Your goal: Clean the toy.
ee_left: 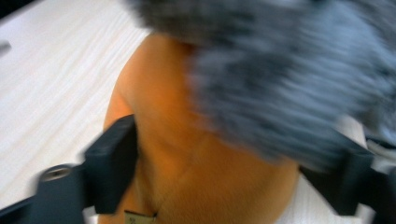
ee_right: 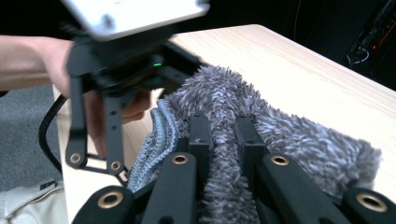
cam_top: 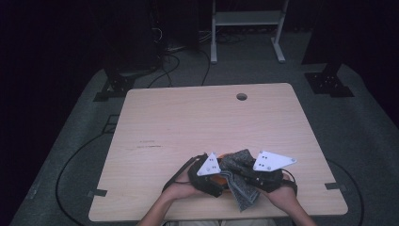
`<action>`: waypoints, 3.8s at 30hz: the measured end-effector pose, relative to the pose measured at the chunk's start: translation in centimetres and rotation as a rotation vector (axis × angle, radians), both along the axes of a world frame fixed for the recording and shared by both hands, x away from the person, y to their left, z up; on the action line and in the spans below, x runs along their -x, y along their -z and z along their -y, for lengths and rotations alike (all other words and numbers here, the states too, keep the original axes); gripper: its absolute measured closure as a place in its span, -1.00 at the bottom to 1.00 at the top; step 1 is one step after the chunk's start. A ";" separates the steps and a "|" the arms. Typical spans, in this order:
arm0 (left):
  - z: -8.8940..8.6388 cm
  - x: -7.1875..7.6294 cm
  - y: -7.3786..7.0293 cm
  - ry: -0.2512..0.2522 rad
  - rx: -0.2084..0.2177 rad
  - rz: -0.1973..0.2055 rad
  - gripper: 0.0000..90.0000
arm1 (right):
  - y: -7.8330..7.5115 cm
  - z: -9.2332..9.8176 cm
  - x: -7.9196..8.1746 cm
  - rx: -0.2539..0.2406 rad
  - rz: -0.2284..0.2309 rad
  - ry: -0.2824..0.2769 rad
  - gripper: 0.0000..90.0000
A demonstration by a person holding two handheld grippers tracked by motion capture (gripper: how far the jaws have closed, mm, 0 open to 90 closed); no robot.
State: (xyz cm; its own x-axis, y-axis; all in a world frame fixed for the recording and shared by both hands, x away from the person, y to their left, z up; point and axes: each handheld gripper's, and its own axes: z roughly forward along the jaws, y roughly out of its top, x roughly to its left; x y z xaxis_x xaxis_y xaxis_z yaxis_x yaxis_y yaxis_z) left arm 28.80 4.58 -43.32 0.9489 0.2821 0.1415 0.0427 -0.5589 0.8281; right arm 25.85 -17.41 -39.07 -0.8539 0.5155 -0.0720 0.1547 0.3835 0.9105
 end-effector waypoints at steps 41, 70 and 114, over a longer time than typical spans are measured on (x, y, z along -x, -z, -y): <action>-1.7 0.1 0.2 -0.042 -0.088 0.161 -0.30 | 3.5 4.2 -3.3 -0.147 -0.165 0.135 0.78; -3.4 -1.1 -2.4 -0.119 -0.018 -0.031 -0.60 | 3.5 2.2 -4.0 -0.107 -0.136 0.165 0.78; 0.7 -2.7 -2.4 -0.021 -0.160 -0.148 -0.07 | 4.5 6.9 -2.6 -0.161 -0.175 0.033 0.76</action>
State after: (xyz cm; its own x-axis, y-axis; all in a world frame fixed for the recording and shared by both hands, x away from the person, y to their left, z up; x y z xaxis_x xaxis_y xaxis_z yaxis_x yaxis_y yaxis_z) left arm 31.45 3.87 -40.89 0.9568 0.2870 0.0456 0.1702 -0.6806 0.7126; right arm 28.44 -24.26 -43.58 -0.8283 0.5365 0.1612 0.3261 0.2277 0.9175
